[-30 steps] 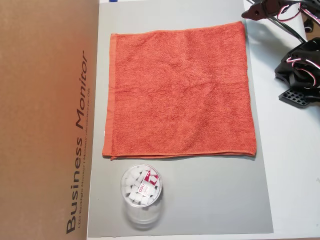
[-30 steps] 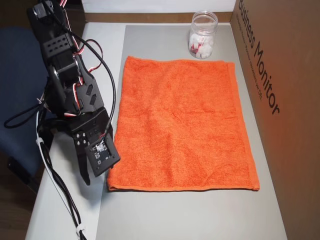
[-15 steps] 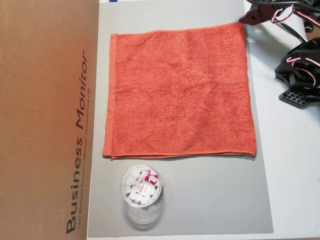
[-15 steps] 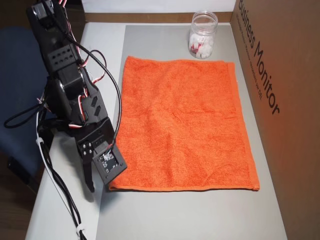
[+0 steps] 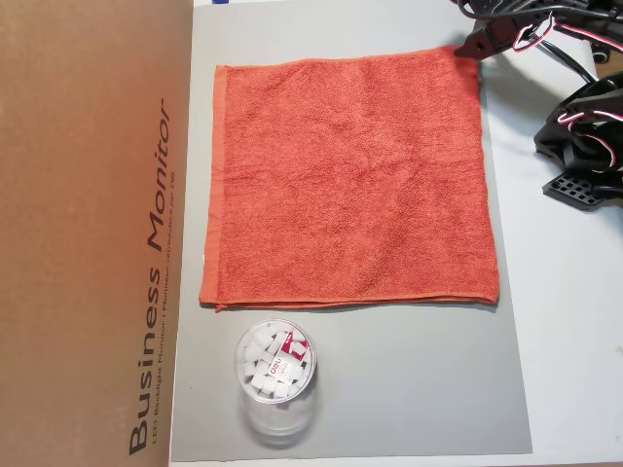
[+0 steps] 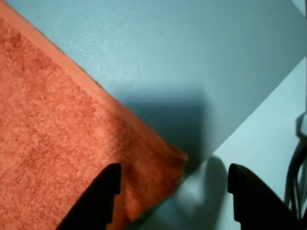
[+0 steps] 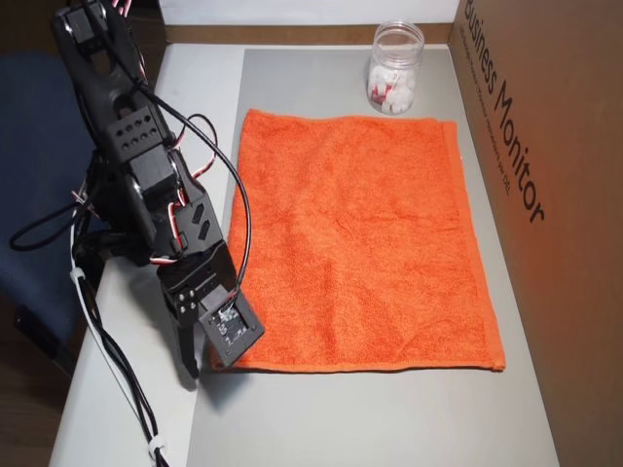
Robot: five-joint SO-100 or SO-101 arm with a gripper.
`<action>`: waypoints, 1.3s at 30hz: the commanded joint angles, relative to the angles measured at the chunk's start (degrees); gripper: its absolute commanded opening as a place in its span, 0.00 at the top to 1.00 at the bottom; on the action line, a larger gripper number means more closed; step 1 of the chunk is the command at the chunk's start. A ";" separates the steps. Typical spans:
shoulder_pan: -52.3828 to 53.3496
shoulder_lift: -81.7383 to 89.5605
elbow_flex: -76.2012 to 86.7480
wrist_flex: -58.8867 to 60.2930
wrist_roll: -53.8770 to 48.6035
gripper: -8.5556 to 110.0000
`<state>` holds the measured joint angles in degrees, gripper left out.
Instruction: Fold the blanket.
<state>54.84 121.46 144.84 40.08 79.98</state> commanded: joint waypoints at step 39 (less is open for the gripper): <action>-2.02 -9.49 2.46 -11.60 -0.44 0.83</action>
<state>52.21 112.32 147.83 29.18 79.98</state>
